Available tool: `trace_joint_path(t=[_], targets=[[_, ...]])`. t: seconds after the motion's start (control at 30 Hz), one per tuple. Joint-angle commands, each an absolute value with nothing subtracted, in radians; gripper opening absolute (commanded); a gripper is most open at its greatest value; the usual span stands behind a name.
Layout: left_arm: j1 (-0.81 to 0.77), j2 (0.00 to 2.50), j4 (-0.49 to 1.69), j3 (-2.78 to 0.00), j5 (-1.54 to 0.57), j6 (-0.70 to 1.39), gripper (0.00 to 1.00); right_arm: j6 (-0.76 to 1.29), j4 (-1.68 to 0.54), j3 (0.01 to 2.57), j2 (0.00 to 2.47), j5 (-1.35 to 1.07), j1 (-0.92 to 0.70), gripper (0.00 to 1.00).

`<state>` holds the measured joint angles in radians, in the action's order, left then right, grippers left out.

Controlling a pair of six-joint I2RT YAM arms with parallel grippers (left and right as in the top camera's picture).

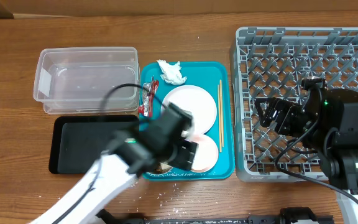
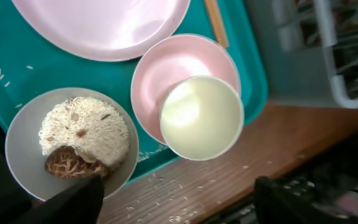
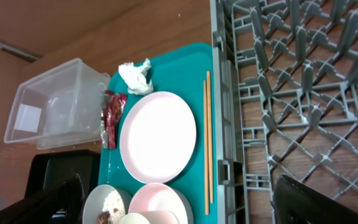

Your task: Sort waste into correct bins and load items into the dishwasher

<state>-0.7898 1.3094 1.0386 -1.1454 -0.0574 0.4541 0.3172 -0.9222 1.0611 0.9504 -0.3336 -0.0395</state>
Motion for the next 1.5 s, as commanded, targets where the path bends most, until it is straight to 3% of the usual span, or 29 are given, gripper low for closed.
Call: trace_joint_path(t=[0.0, 0.13, 0.23, 0.3, 0.43, 0.47, 0.67, 0.83, 0.9, 0.97, 1.13, 1.3, 1.47], targets=[[-0.847, 1.413, 1.023, -1.139, 0.131, 0.533, 0.80, 0.311, -0.939, 1.093, 0.961, -0.339, -0.038, 1.00], [-0.849, 1.537, 0.981, -1.139, 0.112, 0.530, 0.76, 0.311, -0.963, 1.093, 0.973, -0.338, -0.038, 1.00], [-0.831, 1.598, 0.936, -1.139, 0.096, 0.529, 0.66, 0.311, -0.972, 1.093, 0.974, -0.338, -0.038, 1.00], [-0.824, 1.625, 0.911, -1.139, 0.084, 0.519, 0.50, 0.311, -0.976, 1.093, 0.974, -0.338, -0.038, 1.00], [-0.818, 1.643, 0.893, -1.140, 0.083, 0.520, 0.06, 0.311, -0.981, 1.093, 0.974, -0.338, -0.038, 1.00], [-0.816, 1.639, 0.894, -1.142, 0.079, 0.520, 0.04, 0.311, -0.981, 1.093, 0.974, -0.338, -0.038, 1.00], [-0.737, 1.563, 0.960, -1.203, -0.009, 0.519, 0.04, 0.311, -0.982, 1.093, 0.974, -0.338, -0.038, 1.00], [-0.570, 1.426, 1.028, -1.266, -0.159, 0.470, 0.04, 0.311, -0.982, 1.093, 0.974, -0.339, -0.038, 1.00], [-0.462, 1.365, 1.008, -1.266, -0.318, 0.431, 0.04, 0.310, -0.978, 1.093, 0.974, -0.374, -0.038, 1.00], [-0.335, 1.330, 0.973, -1.265, -0.607, 0.355, 0.04, 0.279, -0.957, 1.093, 0.974, -0.499, -0.038, 0.95], [-0.157, 1.337, 0.952, -1.265, -1.160, 0.250, 0.04, 0.133, -0.815, 1.093, 0.976, -1.003, -0.044, 0.89], [-0.149, 1.341, 0.895, -1.265, -1.383, 0.224, 0.04, 0.134, -0.662, 1.093, 0.997, -1.146, -0.152, 0.90], [-0.151, 1.341, 0.883, -1.265, -1.396, 0.224, 0.04, 0.145, -0.589, 1.093, 1.016, -1.146, -0.283, 0.91]])
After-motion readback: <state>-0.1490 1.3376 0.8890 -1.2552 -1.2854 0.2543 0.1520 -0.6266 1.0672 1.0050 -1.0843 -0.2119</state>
